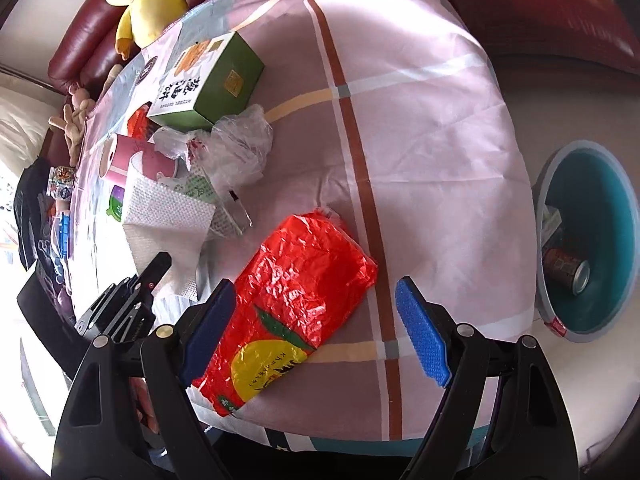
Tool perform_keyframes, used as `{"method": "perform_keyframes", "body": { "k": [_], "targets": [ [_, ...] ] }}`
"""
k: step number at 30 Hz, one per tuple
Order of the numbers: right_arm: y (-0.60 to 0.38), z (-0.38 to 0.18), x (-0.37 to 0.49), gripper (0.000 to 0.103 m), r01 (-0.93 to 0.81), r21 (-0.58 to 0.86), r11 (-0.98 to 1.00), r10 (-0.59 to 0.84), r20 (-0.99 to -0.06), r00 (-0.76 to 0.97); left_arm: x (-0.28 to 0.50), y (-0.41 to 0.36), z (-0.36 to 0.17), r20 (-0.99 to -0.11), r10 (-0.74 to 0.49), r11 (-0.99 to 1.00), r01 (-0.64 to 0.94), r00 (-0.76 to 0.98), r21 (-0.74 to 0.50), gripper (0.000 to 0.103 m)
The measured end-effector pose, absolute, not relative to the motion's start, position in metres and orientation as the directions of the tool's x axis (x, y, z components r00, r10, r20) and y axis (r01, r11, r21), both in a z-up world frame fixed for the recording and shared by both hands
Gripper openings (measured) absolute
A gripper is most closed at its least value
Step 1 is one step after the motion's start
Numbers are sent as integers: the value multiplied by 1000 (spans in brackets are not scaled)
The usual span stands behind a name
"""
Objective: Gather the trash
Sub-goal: 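Grasp the paper towel with the left tool while the right tool grasps the plastic bag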
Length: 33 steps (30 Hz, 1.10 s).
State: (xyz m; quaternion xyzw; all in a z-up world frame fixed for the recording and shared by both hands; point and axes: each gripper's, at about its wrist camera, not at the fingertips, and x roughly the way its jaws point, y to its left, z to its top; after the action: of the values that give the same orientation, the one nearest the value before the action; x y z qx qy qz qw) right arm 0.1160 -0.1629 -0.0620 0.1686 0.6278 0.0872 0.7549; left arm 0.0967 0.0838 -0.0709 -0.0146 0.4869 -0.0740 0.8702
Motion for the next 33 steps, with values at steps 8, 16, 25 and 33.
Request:
{"method": "perform_keyframes", "body": {
  "k": [8, 16, 25, 33],
  "targets": [
    [-108, -59, 163, 78, -19, 379, 925, 374, -903, 214, 89, 132, -66, -852, -146, 988, 34, 503, -149, 6],
    [-69, -76, 212, 78, -54, 376, 925, 378, -901, 214, 89, 157, -83, -877, -129, 988, -13, 463, -152, 7],
    [-59, -94, 221, 49, -81, 327, 942, 336, -911, 238, 93, 158, -88, -880, -128, 988, -19, 458, -153, 7],
    [-71, -71, 191, 26, -108, 386, 916, 401, -881, 252, 79, 146, -57, -847, -136, 988, 2, 513, -157, 7]
  ]
}}
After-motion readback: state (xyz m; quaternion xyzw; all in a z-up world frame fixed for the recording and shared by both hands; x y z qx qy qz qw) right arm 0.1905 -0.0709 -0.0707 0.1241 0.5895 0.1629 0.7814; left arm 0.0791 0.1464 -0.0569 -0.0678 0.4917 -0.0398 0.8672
